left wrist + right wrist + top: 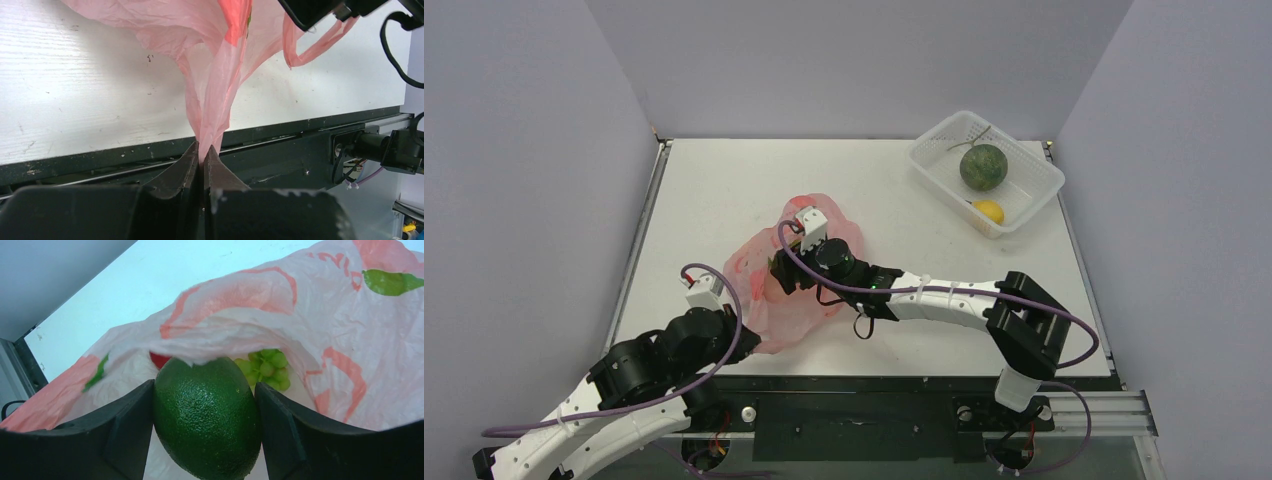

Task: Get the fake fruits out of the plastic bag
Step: Take out the fake fruit from the plastic bag, then place the fake fruit in the bin.

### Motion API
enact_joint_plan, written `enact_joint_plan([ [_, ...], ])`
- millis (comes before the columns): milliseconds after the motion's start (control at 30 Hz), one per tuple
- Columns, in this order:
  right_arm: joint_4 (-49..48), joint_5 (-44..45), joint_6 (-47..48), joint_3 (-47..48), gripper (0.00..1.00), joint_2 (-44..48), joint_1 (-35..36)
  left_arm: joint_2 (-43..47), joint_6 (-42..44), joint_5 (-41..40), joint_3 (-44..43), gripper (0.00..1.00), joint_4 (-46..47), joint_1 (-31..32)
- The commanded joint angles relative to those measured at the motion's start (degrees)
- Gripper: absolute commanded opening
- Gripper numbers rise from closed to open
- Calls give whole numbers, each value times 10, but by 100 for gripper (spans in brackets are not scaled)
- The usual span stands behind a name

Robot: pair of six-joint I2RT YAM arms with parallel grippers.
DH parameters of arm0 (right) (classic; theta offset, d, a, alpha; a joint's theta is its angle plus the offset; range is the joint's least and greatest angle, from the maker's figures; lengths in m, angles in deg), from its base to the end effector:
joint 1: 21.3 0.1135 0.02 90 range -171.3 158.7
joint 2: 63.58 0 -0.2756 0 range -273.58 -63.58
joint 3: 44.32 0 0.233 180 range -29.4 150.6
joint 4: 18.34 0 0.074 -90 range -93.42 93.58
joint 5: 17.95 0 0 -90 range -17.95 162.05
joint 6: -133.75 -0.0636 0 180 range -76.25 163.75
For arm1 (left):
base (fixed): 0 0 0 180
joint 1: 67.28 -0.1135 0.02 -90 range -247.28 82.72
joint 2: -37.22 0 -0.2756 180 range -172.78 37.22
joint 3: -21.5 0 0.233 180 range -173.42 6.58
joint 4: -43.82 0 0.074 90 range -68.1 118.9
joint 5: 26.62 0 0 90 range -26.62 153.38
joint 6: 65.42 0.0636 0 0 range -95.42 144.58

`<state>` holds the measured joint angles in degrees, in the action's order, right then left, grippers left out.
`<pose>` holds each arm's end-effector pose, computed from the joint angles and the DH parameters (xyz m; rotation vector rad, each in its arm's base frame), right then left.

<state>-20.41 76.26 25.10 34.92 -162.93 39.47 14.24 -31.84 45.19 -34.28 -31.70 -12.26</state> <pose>0.2064 0.3592 0.2628 -0.6626 1.8678 0.8629 0.0512 -0.0385 0.2561 -0.1935 2.3492 -0.6385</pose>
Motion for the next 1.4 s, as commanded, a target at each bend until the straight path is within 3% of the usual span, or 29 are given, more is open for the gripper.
enact_joint_plan([
  [0, -8, -15, -1, -32, 0, 55, -3, 5, 4, -18, -10, 0, 18, 1],
  [467, 4, 1, -2, -36, 0, 230, -35, 0, 32, 1, -4, 0, 52, 1],
  [733, 24, 89, 15, -35, 0, 286, -99, 0, 32, 3, -4, 0, 54, 1],
  [900, 62, 208, 21, -30, 0, 278, -169, 4, 30, 5, -4, 0, 49, 1],
  [1000, 76, 253, -5, -36, 0, 267, -245, 9, 28, 3, -5, 0, 47, 1],
  [1200, 111, 272, -43, -18, 0, 205, -385, 12, 24, -9, -8, 0, 45, 1],
  [1367, 173, 284, -53, 55, 0, 131, -468, 14, 23, -13, -12, 0, 40, 1],
])
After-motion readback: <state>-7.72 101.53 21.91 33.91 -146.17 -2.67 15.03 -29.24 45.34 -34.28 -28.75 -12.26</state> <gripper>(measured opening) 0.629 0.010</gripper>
